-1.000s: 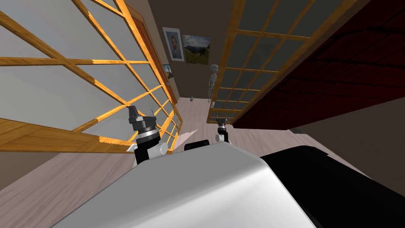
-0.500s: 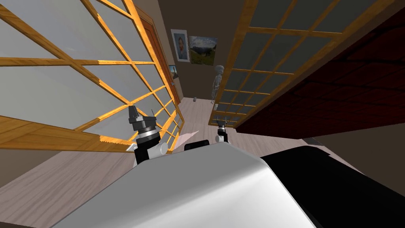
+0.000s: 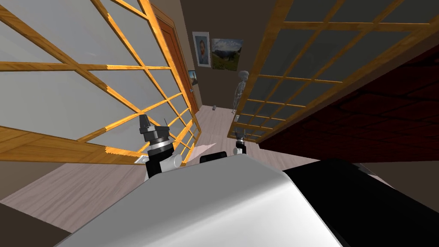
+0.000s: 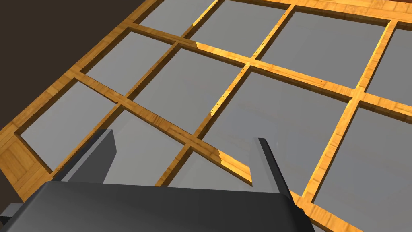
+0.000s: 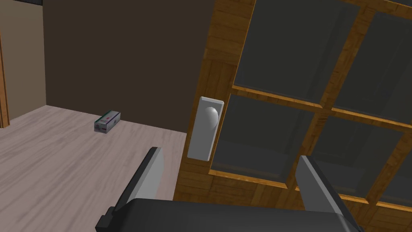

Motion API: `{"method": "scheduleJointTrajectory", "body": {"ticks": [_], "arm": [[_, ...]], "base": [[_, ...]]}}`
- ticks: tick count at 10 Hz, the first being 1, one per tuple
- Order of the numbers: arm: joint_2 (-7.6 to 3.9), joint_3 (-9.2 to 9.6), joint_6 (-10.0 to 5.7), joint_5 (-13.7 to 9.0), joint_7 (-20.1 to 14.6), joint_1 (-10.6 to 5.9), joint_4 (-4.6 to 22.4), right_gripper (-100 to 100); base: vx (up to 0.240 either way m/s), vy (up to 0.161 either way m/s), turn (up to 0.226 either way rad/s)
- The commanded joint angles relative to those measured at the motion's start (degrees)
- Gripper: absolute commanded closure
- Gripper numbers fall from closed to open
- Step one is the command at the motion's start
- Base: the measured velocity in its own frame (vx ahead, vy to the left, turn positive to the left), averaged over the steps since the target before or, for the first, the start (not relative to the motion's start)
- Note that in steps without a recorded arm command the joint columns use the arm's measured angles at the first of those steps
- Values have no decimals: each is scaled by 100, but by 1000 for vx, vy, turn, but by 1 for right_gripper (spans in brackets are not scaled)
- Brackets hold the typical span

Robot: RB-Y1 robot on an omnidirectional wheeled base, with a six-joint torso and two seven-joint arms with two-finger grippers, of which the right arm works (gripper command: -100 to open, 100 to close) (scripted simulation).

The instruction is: Pull the door open

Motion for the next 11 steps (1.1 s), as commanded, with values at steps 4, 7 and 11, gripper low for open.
{"method": "scheduleJointTrajectory", "body": {"ticks": [4, 7, 11], "arm": [[-34, 72, -197, -358, -436, -112, 589, -100], [-53, 112, -307, -561, -674, -180, 926, -100], [-75, 164, -453, -829, -988, -268, 1371, -100]], "base": [[95, -75, 144], [81, -83, 132], [82, -104, 141]]}}
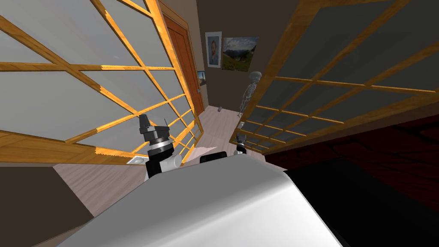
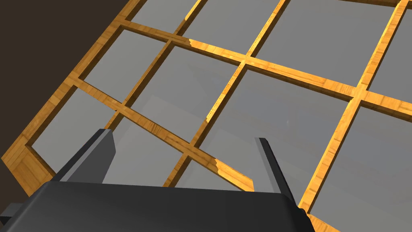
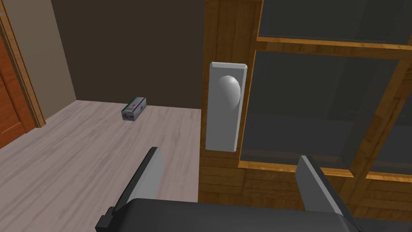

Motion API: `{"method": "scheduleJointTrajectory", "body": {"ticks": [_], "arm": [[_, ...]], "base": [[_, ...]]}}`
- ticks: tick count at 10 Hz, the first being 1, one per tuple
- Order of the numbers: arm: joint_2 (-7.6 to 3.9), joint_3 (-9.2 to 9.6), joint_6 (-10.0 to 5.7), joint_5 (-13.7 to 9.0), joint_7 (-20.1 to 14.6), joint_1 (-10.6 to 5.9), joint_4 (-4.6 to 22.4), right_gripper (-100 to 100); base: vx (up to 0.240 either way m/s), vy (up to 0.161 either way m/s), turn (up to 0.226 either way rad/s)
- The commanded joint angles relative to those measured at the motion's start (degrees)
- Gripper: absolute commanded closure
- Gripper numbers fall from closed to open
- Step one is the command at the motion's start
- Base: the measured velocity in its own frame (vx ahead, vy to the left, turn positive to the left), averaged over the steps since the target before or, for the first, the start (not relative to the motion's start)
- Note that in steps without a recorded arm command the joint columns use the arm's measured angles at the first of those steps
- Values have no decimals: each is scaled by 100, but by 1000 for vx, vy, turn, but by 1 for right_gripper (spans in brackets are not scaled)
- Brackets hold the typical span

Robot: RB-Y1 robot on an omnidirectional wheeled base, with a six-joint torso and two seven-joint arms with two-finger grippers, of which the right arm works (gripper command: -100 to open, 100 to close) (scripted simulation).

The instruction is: Pull the door open

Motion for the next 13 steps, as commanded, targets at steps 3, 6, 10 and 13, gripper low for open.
{"method": "scheduleJointTrajectory", "body": {"ticks": [3, 6, 10, 13], "arm": [[-6, 40, -120, -213, -250, -96, 378, -100], [-191, 37, -151, -189, -471, -51, 460, -100], [-532, 40, -229, -201, -930, 24, 687, -100], [-826, 42, -296, -212, -1326, 88, 884, -100]], "base": [[73, -67, 124], [106, -9, 18], [145, -3, 14], [102, 2, 15]]}}
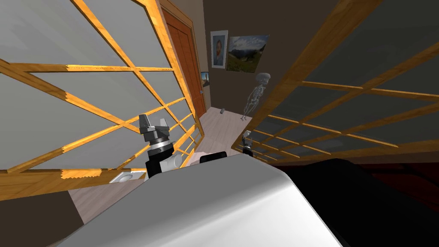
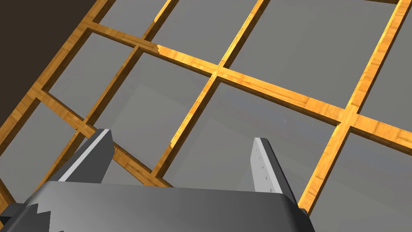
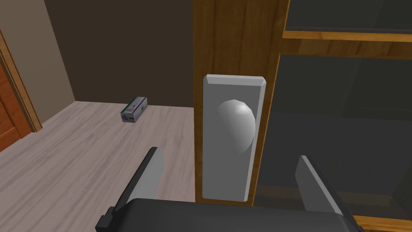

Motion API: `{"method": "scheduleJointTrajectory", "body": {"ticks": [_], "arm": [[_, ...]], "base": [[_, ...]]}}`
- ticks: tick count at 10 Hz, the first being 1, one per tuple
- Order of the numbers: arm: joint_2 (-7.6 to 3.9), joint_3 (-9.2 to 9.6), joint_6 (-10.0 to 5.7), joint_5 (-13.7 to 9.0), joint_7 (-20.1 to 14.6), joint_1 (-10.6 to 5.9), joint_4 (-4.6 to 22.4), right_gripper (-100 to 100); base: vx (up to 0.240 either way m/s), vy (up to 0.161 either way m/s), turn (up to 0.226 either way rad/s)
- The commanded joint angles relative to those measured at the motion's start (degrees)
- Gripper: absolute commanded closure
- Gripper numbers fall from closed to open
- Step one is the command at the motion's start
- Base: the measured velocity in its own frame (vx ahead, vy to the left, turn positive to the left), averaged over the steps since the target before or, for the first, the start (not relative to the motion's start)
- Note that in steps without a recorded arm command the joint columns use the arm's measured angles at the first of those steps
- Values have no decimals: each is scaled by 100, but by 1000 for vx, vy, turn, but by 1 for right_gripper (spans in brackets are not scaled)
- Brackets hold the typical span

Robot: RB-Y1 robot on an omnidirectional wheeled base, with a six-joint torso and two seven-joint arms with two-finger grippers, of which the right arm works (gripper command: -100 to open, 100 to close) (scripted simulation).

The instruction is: Pull the door open

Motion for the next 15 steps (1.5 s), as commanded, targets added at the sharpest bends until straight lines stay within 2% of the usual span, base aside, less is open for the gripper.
{"method": "scheduleJointTrajectory", "body": {"ticks": [1, 3, 4, 5, 6, 11, 15], "arm": [[-153, -7, -16, -12, -204, 36, 70, -100], [-367, -5, -65, -20, -492, 83, 213, -100], [-426, -5, -78, -22, -571, 96, 252, -100], [-373, -4, -74, -19, -499, 87, 224, -100], [-373, -4, -74, -19, -499, 87, 224, 100], [-373, -4, -74, -19, -499, 87, 224, 100], [-469, 244, -110, 131, -633, 173, 108, 100]], "base": [[130, 2, 21], [169, -9, 18], [177, 0, 13], [77, -6, -11], [-19, 7, -14], [-14, -1, 6], [-153, 9, 49]]}}
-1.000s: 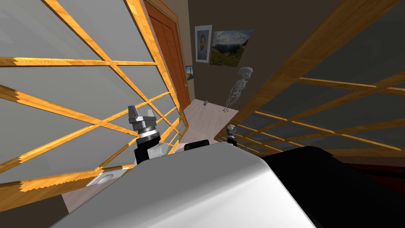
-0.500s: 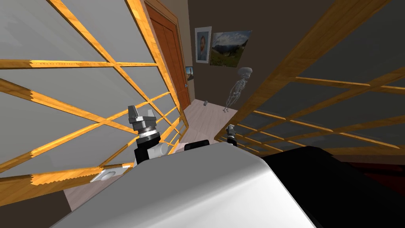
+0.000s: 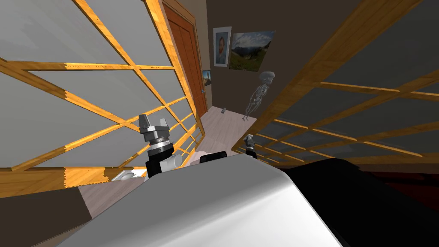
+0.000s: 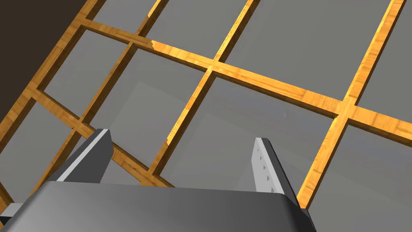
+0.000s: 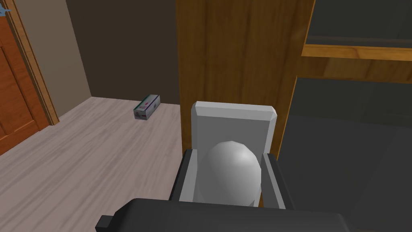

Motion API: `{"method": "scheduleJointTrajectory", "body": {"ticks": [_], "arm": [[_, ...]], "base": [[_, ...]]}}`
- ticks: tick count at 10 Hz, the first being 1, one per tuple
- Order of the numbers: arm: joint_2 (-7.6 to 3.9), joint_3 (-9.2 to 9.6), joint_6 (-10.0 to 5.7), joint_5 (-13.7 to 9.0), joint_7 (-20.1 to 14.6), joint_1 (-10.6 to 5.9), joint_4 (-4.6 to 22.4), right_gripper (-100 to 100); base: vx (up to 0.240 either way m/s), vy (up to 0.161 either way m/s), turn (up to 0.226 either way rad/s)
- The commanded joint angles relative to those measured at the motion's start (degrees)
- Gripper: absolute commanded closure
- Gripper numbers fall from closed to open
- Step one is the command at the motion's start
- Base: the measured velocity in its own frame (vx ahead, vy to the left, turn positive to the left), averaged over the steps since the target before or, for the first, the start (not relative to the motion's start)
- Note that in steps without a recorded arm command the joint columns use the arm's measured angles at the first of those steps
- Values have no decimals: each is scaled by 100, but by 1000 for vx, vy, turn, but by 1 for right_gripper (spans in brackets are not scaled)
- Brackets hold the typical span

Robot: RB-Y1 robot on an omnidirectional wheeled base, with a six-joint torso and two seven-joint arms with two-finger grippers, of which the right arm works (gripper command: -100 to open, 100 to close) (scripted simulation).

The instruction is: Pull the door open

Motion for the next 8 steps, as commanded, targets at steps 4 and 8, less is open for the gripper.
{"method": "scheduleJointTrajectory", "body": {"ticks": [4, 8], "arm": [[-106, 347, -63, 204, -201, 116, -118, 100], [-178, 549, -85, 323, -291, 189, -206, 100]], "base": [[-211, 17, 54], [-174, 15, 38]]}}
